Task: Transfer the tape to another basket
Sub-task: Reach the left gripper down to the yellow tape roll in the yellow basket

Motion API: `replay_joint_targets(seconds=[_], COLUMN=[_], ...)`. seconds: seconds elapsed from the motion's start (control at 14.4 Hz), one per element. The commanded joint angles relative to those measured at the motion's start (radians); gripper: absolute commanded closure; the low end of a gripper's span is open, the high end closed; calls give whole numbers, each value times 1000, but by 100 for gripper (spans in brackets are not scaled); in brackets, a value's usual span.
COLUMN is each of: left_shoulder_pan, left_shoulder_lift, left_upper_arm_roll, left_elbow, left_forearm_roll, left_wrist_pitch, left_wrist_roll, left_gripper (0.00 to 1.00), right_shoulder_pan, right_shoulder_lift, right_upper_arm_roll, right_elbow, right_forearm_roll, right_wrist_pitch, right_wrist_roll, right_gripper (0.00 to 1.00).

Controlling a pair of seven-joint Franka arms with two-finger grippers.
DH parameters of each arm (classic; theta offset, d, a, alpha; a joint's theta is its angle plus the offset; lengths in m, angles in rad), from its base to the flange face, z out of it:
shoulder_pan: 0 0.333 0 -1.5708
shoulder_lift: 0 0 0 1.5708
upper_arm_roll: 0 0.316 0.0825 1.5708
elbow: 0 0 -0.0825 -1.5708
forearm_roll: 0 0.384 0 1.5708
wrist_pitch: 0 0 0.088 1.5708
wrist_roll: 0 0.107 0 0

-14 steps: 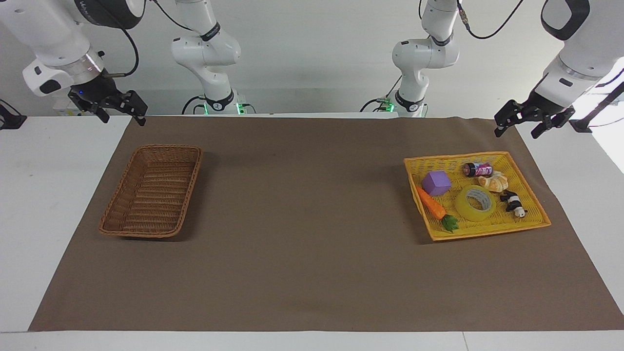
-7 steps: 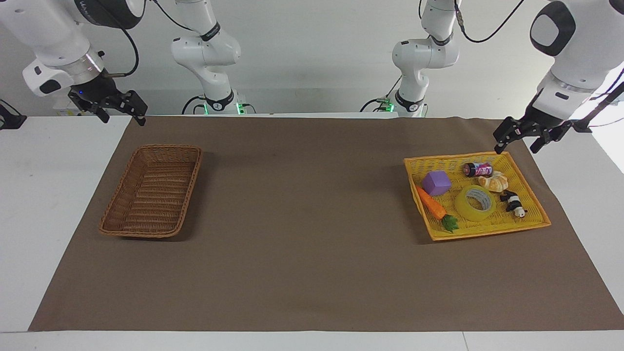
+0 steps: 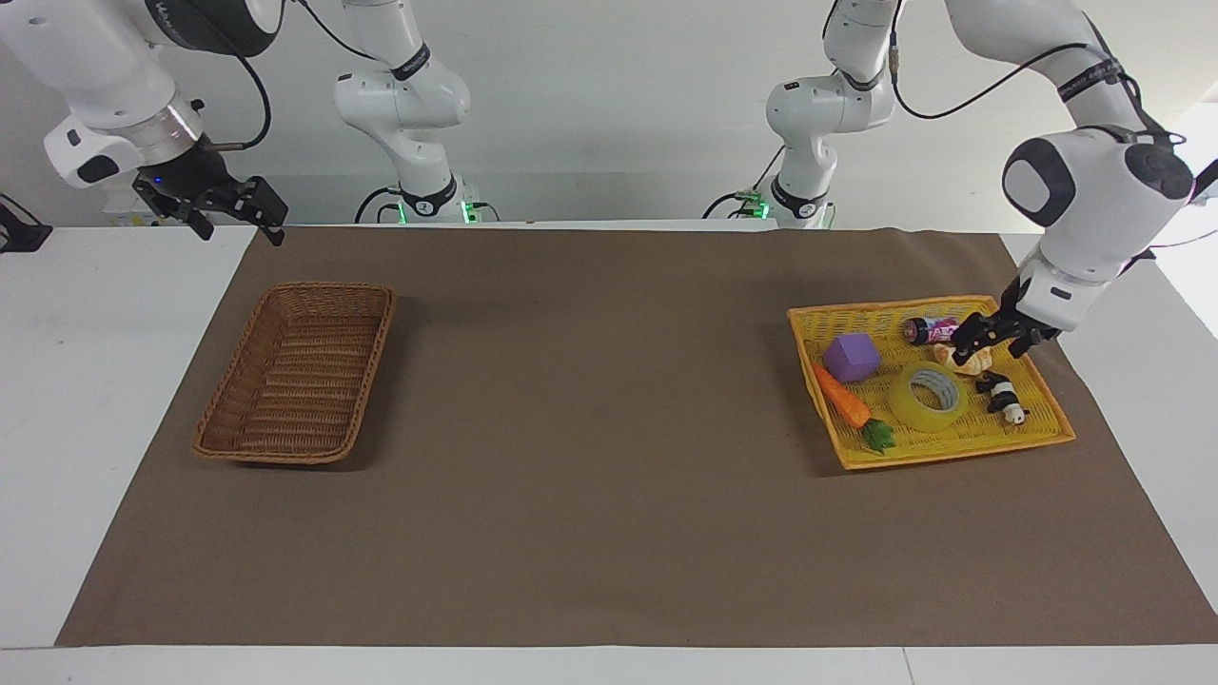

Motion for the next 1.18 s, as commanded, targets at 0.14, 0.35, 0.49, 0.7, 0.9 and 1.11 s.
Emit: replay_joint_targets(seconds=[0.14,0.35,0.49,0.7,0.9,1.11], left_shoulder_pan=[4,4,16,15,11,18], left_shoulder_lift=[34,83,92,129,132,137], left_upper_arm_roll=[-5,-5,-4,-4,-5,-4], left_elbow=[-35,-35,-38,-58,-133,-118], left_forearm_roll=[6,6,6,6,6,6], left_wrist_pitch=[60,84,89,129,227,200], left_wrist_roll=[-3,23,83,105,105,106], left_gripper=[17,21,24,26,40,100], right_shoulder_pan=[-1,-1,-1,-2,-1,-1], right_shoulder_lift=[-7,-7,-7,-7,-7,-7], right_upper_arm_roll=[0,0,0,0,0,0], right_elbow=[-8,-8,-8,-8,-8,-8], right_forearm_roll=[-6,-6,-6,-6,-6,-6], right_wrist_pitch=[-3,-3,-3,-3,-3,-3], right_wrist_roll=[-13,-13,-13,-13,-13,-13], right_gripper=[1,1,1,1,1,1])
